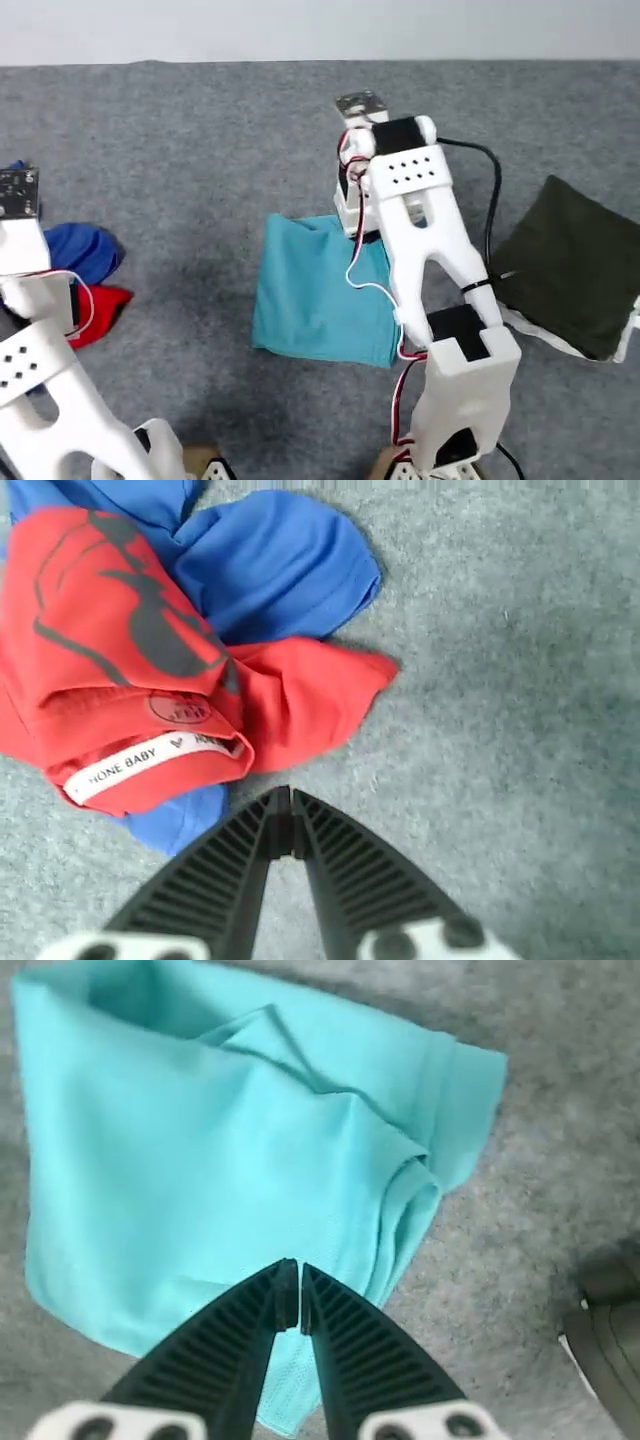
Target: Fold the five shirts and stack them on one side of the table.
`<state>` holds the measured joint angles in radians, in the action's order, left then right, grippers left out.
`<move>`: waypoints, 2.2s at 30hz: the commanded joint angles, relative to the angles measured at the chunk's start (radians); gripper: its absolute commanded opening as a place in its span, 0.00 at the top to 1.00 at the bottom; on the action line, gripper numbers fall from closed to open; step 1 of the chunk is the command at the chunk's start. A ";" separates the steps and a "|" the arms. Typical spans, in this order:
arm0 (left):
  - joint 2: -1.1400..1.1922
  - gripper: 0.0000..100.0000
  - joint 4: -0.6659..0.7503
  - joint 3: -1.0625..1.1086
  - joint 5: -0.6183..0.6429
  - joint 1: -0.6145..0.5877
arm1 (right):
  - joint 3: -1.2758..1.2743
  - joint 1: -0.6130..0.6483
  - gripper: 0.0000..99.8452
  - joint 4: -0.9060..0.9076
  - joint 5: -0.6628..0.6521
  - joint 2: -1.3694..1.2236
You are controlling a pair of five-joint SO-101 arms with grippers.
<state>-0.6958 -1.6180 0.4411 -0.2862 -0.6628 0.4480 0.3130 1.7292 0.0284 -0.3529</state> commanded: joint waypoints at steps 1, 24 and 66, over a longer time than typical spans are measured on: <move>-0.021 0.99 0.028 0.001 -0.012 0.006 | 0.049 -0.050 0.99 -0.024 0.034 0.016; -0.021 0.99 0.143 0.226 -0.012 0.006 | 0.051 -0.071 0.94 -0.208 0.081 -0.182; -0.023 0.99 0.141 0.226 -0.014 0.003 | 0.262 -0.133 0.99 -0.467 -0.141 -0.309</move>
<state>-0.6974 -1.4891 0.6713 -0.2892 -0.6628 0.5999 0.1964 1.2643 -0.0882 -0.6552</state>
